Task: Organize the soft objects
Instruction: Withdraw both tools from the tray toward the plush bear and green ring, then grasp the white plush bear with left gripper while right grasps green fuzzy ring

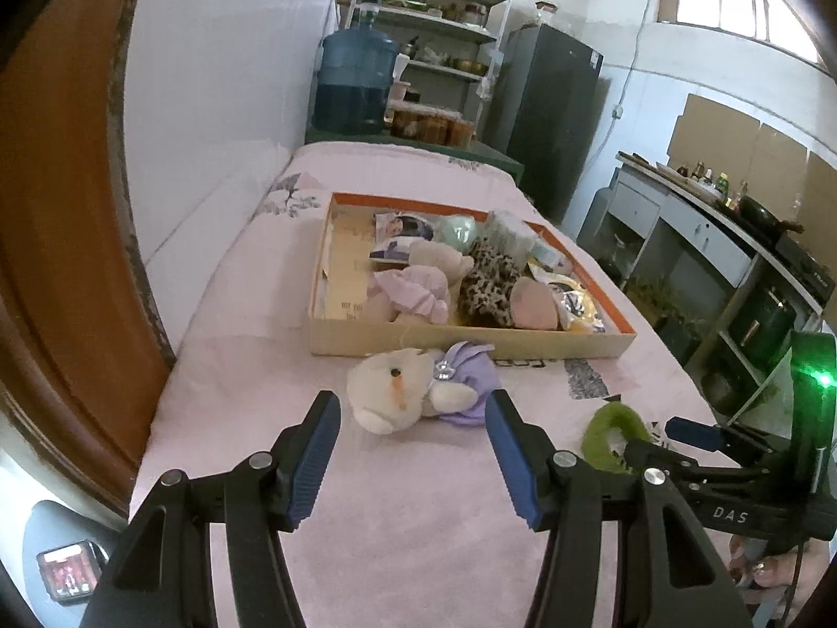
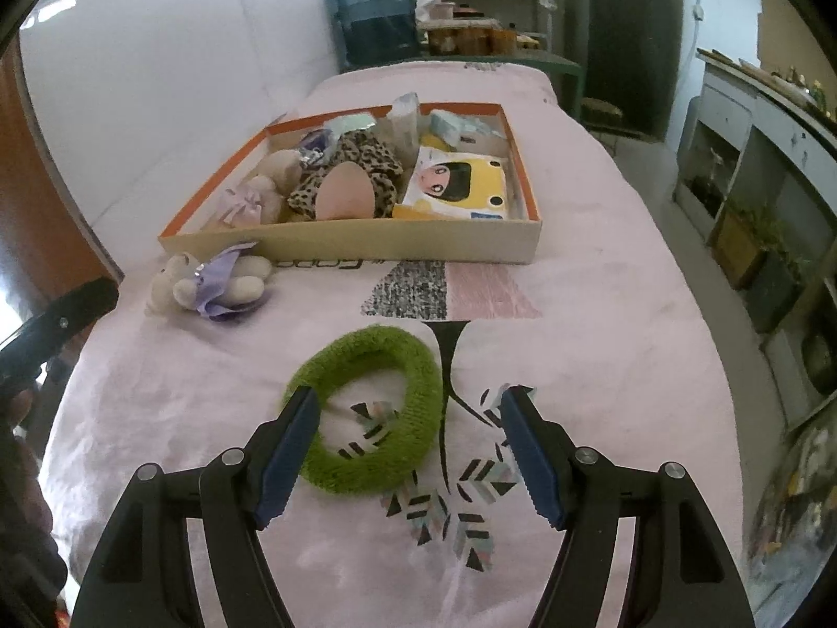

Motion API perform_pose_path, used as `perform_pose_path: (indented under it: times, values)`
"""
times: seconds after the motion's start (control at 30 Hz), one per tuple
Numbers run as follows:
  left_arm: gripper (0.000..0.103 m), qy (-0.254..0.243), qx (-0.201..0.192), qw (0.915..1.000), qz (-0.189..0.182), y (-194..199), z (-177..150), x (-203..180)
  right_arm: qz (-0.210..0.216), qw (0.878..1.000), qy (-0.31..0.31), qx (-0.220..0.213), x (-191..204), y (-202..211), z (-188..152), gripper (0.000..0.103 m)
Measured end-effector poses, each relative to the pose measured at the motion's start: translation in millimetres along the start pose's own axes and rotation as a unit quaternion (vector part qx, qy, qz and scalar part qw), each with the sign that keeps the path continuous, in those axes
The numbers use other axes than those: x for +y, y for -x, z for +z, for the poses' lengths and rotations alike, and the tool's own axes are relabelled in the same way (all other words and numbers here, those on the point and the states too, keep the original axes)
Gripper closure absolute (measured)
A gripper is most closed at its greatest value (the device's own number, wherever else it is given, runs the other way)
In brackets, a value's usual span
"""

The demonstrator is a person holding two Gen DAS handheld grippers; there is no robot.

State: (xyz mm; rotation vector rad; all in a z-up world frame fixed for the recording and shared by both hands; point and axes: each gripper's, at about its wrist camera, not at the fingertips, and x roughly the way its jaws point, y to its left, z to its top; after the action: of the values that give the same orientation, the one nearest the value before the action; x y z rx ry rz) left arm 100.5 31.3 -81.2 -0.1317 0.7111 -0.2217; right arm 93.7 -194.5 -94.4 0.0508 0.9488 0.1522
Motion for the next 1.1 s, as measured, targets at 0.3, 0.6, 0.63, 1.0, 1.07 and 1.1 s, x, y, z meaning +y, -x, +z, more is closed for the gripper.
perform_pose_path:
  times: [0.3,0.6,0.63,1.0,1.07,1.1]
  values:
    - [0.046,-0.004,0.027,0.9996,-0.01,-35.0,9.8,13.4,0.004,1.0,-0.009,0.012,-2.4,-13.5,2.6,0.03]
    - [0.046,0.011,0.063,0.9972,-0.039,-73.8,17.9,23.2,0.006,1.0,-0.012,0.017,-3.9,-20.9,5.4,0.03]
    - [0.046,0.018,0.065,0.9966,-0.047,-76.1,17.5,25.0,0.006,1.0,-0.012,0.019,-3.7,-22.1,5.0,0.03]
    - [0.055,0.042,0.062,0.9943,-0.075,-75.7,13.7,28.7,0.017,1.0,-0.009,0.021,-3.0,-21.9,0.1,0.066]
    - [0.056,0.032,0.054,0.9955,-0.07,-71.3,13.7,24.8,0.017,1.0,-0.008,0.023,-2.3,-20.9,-1.0,0.078]
    - [0.056,0.028,0.049,0.996,-0.069,-68.8,13.7,23.1,0.018,1.0,-0.009,0.024,-2.5,-20.2,-1.7,0.083]
